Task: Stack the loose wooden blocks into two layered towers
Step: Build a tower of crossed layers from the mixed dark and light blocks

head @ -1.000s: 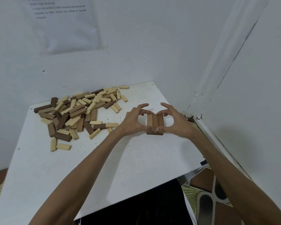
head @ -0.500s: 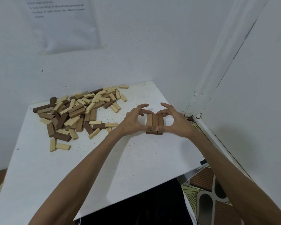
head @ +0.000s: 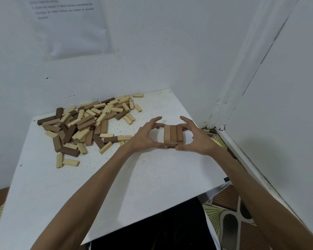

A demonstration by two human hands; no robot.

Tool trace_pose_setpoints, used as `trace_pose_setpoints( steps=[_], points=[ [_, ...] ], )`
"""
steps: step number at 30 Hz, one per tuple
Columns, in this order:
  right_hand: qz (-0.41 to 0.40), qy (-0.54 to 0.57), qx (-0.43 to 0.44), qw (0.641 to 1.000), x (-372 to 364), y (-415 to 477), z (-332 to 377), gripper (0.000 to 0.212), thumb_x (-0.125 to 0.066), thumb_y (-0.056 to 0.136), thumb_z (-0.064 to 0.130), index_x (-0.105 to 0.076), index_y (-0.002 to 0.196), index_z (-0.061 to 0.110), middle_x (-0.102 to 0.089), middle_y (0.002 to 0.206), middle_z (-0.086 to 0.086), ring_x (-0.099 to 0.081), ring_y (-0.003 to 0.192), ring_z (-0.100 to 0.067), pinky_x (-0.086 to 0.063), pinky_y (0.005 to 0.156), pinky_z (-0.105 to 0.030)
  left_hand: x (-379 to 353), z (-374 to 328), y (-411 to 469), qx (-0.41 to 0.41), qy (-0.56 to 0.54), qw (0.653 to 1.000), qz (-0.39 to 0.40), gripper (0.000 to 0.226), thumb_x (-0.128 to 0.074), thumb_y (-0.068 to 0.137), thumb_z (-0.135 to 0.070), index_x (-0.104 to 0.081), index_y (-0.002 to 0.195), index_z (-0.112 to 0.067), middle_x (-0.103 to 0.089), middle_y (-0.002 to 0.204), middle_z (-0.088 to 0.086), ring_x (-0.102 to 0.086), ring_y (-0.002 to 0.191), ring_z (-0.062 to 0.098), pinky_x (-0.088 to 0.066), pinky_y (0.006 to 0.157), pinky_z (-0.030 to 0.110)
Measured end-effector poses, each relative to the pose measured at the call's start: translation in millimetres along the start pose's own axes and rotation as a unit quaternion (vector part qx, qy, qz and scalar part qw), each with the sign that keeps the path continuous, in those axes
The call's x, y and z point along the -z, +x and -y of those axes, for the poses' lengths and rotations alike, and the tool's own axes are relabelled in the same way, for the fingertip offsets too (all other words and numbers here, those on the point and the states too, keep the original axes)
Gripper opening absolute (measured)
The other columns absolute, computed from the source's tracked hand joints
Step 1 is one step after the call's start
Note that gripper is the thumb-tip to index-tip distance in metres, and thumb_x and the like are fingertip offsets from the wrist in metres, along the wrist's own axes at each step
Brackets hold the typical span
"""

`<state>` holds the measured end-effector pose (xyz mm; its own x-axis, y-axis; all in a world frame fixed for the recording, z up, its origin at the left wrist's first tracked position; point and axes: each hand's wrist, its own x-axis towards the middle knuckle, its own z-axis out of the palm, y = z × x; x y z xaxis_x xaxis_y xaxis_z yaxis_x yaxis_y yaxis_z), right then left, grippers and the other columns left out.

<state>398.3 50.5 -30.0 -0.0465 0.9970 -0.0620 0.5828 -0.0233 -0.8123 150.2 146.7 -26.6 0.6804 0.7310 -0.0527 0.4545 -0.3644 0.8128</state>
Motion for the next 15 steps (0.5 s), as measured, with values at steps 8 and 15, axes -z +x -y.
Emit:
trace_pose_setpoints(
  steps=[8, 15],
  points=[
    [-0.01, 0.003, -0.003, 1.0, -1.9, -1.7, -7.4, 0.12, -0.095, 0.071, 0.029, -0.017, 0.162, 0.033, -0.053, 0.141, 0.017, -0.046, 0.127, 0.013, -0.036, 0.094, -0.015, -10.5, 3.8, 1.9, 0.006, 0.013, 1.0, -0.019, 0.116, -0.095, 0.064, -0.044, -0.026, 0.156, -0.033, -0.058, 0.139, -0.013, -0.043, 0.136, 0.008, -0.026, 0.119, 0.051],
    [-0.027, 0.002, -0.008, 1.0, -3.9, -1.9, -12.4, 0.118, -0.094, 0.073, 0.027, -0.017, 0.162, 0.03, -0.057, 0.139, 0.013, -0.047, 0.127, 0.011, -0.039, 0.09, -0.016, -12.3, 10.6, 4.9, 0.008, 0.004, 1.0, -0.024, 0.114, -0.095, 0.063, -0.047, -0.028, 0.155, -0.033, -0.059, 0.133, -0.02, -0.046, 0.138, 0.011, -0.03, 0.117, 0.049]
  ],
)
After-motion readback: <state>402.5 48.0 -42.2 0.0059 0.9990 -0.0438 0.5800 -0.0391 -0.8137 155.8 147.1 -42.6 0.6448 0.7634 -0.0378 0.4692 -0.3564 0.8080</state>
